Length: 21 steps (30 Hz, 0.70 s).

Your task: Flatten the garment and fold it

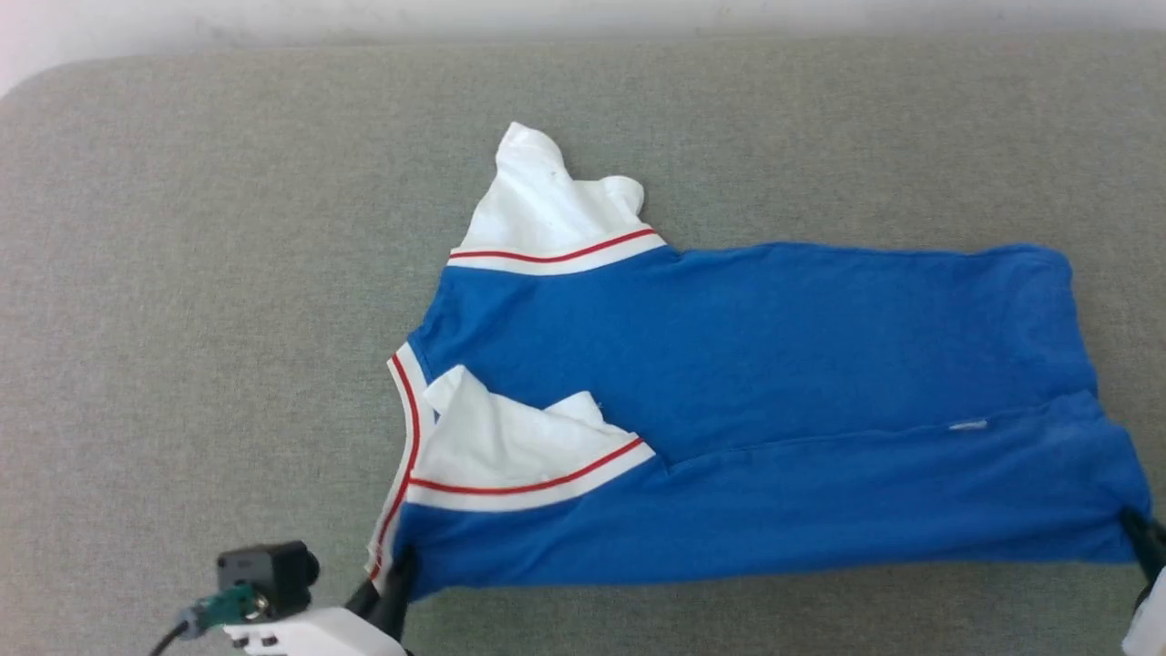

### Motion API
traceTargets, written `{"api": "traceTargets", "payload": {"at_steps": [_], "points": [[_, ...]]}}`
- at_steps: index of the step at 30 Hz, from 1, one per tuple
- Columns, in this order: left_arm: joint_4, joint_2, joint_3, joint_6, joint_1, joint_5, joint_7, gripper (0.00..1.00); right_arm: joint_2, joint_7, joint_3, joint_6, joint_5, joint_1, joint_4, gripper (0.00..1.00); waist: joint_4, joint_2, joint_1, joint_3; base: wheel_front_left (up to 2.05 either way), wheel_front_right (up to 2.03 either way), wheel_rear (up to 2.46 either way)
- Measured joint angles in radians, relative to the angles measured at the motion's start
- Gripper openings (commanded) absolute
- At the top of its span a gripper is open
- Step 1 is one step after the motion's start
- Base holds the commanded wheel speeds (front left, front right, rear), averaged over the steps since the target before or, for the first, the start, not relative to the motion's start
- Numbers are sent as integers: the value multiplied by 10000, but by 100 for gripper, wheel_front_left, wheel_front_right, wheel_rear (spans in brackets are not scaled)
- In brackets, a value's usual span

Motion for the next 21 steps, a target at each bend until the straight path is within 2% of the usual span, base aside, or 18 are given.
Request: {"api": "traceTargets", "payload": {"at_steps": [9, 10, 11, 12, 13, 17, 21], "points": [[2228, -874, -230, -777, -499, -556, -604, 0, 182, -560, 598, -2, -77, 73, 1223, 0, 51, 0, 2, -51, 0, 0, 0], [2508, -959, -201, -853, -579, -616, -713, 8, 188, -631, 633, -2, -92, 46, 1344, 5, 45, 0, 1, -89, 0, 0, 0], [2740, -1007, -201, -892, -662, -623, -790, 27, 203, -746, 635, -2, -102, 2, 1453, 58, 39, 0, 1, -130, 0, 0, 0], [2930, -1026, -201, -966, -715, -625, -857, 56, 211, -859, 646, -2, -136, -41, 1524, 100, 30, 0, 1, -175, 0, 0, 0], [3074, -1045, -180, -974, -738, -625, -943, 100, 205, -924, 663, -2, -150, -58, 1580, 100, 19, 1, 1, -216, 0, 0, 0], [3118, -1135, 69, -1053, -757, -767, -1381, 100, 207, -1170, 591, -2, -119, -56, 1494, 100, -33, 0, 1, -351, 0, 0, 0], [1837, -1290, 1298, -938, -337, -1135, -2679, 100, 207, -1776, 510, -2, -67, -153, 694, 100, -164, 0, 0, -322, 0, 0, 0]]}}
